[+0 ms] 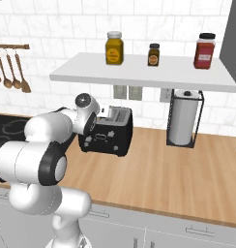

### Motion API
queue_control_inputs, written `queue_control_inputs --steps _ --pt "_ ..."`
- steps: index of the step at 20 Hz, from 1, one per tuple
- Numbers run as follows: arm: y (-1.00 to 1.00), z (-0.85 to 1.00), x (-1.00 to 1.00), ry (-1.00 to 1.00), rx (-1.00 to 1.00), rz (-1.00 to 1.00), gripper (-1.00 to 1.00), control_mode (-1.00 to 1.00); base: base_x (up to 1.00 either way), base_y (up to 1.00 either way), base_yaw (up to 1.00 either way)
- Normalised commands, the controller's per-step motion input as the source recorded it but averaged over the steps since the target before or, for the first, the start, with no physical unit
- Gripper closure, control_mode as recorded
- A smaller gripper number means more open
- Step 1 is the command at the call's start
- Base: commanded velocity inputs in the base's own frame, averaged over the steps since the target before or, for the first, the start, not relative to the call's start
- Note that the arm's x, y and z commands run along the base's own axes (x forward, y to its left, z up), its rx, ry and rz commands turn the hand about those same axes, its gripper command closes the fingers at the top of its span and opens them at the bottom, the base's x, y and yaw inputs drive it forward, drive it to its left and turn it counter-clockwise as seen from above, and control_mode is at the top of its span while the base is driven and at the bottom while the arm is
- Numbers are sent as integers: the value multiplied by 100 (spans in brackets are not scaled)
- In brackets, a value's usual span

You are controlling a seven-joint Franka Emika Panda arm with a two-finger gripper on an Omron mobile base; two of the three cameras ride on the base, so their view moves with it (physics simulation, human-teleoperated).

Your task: Start the toaster. Once the lever pops up, take the bread to the plate on the dining counter.

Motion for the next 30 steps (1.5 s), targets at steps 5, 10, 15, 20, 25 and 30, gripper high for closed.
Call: queue_control_inputs --steps 5,10,15,20,25,30 --pt "0 0 0 0 0 0 -100 -100 0 0 0" --pt "0 0 0 0 0 0 -100 -100 0 0 0" --pt "0 0 0 0 0 0 -100 -100 0 0 0" --pt "0 0 0 0 0 0 -100 -100 0 0 0" --pt "0 0 0 0 0 0 -100 -100 0 0 0" --pt "0 0 0 0 0 0 -100 -100 0 0 0"
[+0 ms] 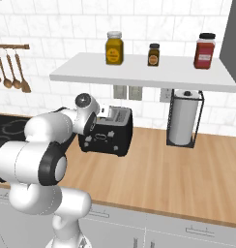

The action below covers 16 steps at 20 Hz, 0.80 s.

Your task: Start the toaster. Once the lever pops up, take the bread to the plate on the dining counter.

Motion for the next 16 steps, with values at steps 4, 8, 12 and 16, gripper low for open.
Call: queue_control_inputs --steps 4,8,12,16 --pt "0 0 0 0 0 0 -100 -100 0 0 0" --pt "0 0 0 0 0 0 -100 -100 0 0 0" --pt "0 0 0 0 0 0 -100 -100 0 0 0" --pt "0 0 0 0 0 0 -100 -100 0 0 0"
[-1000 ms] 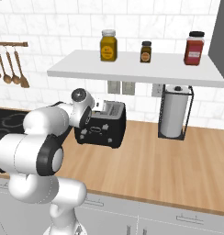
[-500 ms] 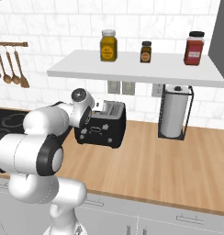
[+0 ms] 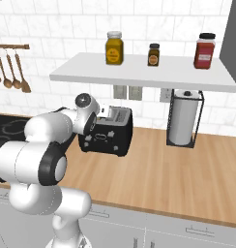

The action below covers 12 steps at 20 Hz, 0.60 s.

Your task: Start the toaster. Once the lever pops up, take the bread to the plate on the dining counter.

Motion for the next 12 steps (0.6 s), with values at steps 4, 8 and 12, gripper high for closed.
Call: queue_control_inputs --steps 4,8,12 --pt "0 0 0 0 0 0 -100 -100 0 0 0" --pt "0 0 0 0 0 0 -100 -100 0 0 0" --pt "0 0 0 0 0 0 -100 -100 0 0 0"
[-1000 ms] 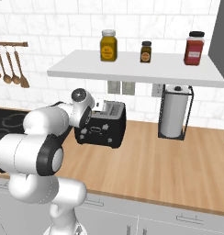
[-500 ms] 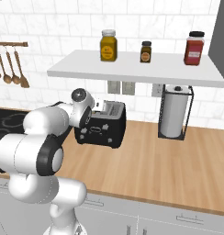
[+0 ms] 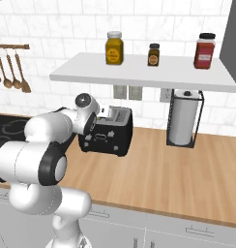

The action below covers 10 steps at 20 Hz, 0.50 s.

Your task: Start the toaster. Once the lever pops up, take the bread to the plate on the dining counter.

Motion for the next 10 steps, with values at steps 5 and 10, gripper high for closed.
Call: queue_control_inputs --steps 5,10 --pt "0 0 0 0 0 0 -100 -100 0 0 0" --pt "0 0 0 0 0 0 -100 -100 0 0 0"
